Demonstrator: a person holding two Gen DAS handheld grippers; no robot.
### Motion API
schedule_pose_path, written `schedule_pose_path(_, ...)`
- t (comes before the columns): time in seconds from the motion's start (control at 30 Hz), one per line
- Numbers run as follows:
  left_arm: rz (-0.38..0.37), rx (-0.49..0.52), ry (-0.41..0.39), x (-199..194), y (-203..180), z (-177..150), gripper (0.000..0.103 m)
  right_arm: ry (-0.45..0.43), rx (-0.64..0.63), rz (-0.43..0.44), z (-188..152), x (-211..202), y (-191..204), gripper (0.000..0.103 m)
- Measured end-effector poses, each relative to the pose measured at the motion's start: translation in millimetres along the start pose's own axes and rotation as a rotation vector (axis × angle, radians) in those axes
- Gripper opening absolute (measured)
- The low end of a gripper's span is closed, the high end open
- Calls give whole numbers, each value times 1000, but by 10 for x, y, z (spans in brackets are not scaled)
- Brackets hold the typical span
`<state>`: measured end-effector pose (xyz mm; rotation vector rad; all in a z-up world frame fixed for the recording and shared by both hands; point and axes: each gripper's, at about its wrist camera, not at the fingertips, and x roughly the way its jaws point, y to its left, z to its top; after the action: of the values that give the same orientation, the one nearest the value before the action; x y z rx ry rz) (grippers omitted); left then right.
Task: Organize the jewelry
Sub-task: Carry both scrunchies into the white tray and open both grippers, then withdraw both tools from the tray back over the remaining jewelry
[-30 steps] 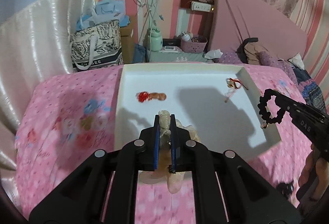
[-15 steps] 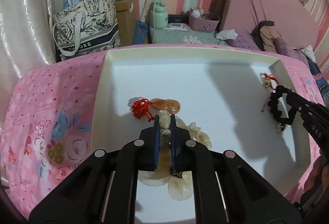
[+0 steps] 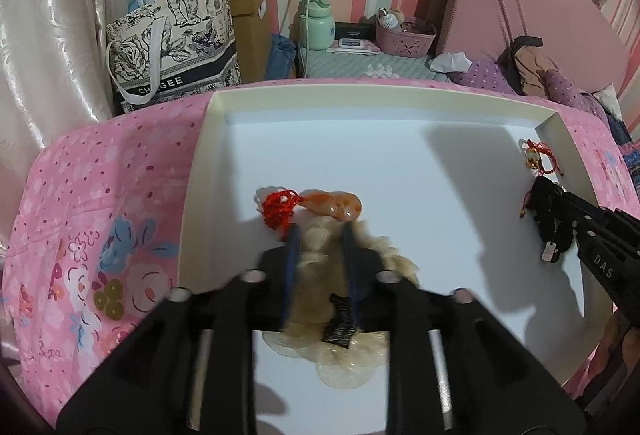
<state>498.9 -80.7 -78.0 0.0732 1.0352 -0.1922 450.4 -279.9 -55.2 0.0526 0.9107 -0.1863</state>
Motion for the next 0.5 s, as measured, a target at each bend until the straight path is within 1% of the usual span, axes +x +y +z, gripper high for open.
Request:
schedule_pose_path(0.03,-1,3,5,8,-7,-7,39,-6,-6,0,-10,-17,12,43)
schedule_pose_path(0.07,1,4,7,15,-9,-15,41,-8,-17,-10,-19,-30,28,44)
schedule_pose_path(0.1,4,1,7,11,-1,-27,43,-10,-25,-17,-29,-44,38,44)
schedule_pose_path(0.2,-12,4,2,-74,-9,-54,44,-17,-35,3,-28,-163,40,44)
schedule_pose_path(0.23,-13,11,-10,-149,-26,-58,51,-31,-35,15,-23,-260,30,46)
schedule_pose_path(0.27,-15,18,-22,-222,-42,-57,56,-46,-38,21,-18,-346,27,51)
schedule_pose_path(0.3,-13,25,-39,-310,-59,-59,68,-63,-42,25,-12,-445,22,59)
schedule_pose_path(0.33,-8,29,-71,-454,-74,-65,76,-92,-51,28,-9,-588,3,62)
schedule_pose_path(0.4,-16,29,-116,-681,-74,-82,78,-131,-61,23,-19,-804,-41,69)
schedule_pose_path(0.47,-46,16,-146,-935,-40,-113,80,-163,-64,24,-56,-1046,-100,71)
schedule_pose_path(0.5,-55,11,-159,-1046,-24,-141,84,-178,-65,26,-79,-1149,-127,72)
